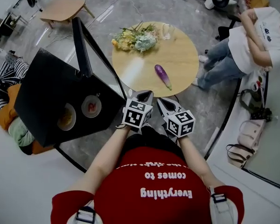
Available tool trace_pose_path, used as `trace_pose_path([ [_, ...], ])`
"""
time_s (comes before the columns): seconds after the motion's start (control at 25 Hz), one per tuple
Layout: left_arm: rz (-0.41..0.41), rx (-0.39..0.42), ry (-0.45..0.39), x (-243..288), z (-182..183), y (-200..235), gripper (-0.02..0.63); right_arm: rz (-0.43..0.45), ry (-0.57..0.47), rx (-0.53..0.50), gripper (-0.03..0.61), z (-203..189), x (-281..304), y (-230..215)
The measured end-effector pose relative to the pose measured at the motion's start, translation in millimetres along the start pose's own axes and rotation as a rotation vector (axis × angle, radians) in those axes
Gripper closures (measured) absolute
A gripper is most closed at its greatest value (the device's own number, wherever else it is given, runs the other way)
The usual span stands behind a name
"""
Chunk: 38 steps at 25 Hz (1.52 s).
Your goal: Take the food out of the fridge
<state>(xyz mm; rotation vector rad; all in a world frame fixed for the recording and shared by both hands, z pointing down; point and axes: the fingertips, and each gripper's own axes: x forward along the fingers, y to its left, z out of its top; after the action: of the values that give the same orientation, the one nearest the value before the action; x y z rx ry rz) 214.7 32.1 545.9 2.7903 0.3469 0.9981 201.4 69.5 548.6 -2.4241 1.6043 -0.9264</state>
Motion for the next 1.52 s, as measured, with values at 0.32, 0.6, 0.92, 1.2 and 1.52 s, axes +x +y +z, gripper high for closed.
trace_pose_path([
  [0.32,0.137,-0.135,-0.169,-104.7,-5.8,39.0,0.609,0.277,0.024,-0.027,0.566,29.2,19.6,109.8],
  [0.6,0.351,-0.326,-0.276,-191.7,-47.1,83.8,0.609,0.552,0.160,-0.137,0.566,7.3,52.3,211.2],
  [0.92,0.586,-0.500,-0.307,-275.3,-114.3,109.9,0.609,0.791,0.296,-0.229,0.566,-22.0,62.0,294.3],
  [1.2,0.741,-0.601,-0.349,-322.6,-147.6,116.4,0.609,0.941,0.404,-0.267,0.566,-49.4,67.0,343.3],
  [1.52,0.871,-0.667,-0.364,-360.4,-174.9,128.8,0.609,0.938,0.471,-0.153,0.566,-55.1,97.8,379.6],
])
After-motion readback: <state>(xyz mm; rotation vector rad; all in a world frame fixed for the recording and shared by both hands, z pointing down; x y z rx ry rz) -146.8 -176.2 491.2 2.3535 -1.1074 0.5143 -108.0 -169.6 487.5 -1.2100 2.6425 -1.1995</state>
